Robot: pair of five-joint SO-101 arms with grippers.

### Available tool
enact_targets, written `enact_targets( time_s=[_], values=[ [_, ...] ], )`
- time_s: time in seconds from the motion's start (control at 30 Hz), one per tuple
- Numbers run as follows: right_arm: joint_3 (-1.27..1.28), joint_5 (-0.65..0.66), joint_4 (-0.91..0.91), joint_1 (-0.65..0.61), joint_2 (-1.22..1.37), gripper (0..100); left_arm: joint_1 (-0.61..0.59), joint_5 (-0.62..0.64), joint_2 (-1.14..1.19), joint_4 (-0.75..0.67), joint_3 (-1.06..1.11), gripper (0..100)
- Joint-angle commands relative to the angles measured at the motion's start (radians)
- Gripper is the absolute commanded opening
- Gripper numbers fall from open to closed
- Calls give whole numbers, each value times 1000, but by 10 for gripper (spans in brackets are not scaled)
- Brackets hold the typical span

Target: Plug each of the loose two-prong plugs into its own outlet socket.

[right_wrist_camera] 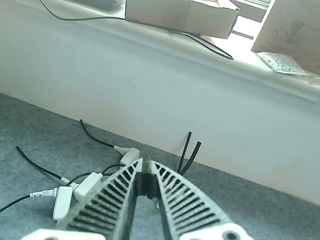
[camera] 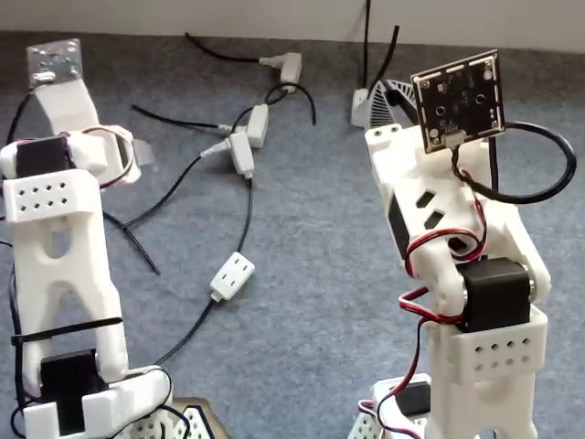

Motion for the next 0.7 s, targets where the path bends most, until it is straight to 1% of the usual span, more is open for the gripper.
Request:
enact_targets(
  time_s=[0.0, 0.07, 0.13, 0.37, 0.53, 0.67],
  values=[
    [-7, 6, 5, 5, -28, 6, -15, 55, -16, -20, -42, 267],
    [-5, 6, 5, 5, -28, 6, -38, 98, -16, -68, -27, 267],
    [-5, 6, 5, 5, -28, 6, -74, 169, -16, -124, 10, 267],
    [-5, 6, 5, -2, -28, 6, -188, 330, -16, -374, 226, 267],
    [-2, 9, 5, -47, -27, 6, -243, 408, -16, -549, 367, 266],
    [-2, 9, 7, -54, -22, 6, -248, 407, -16, -687, 456, 266]
  ],
)
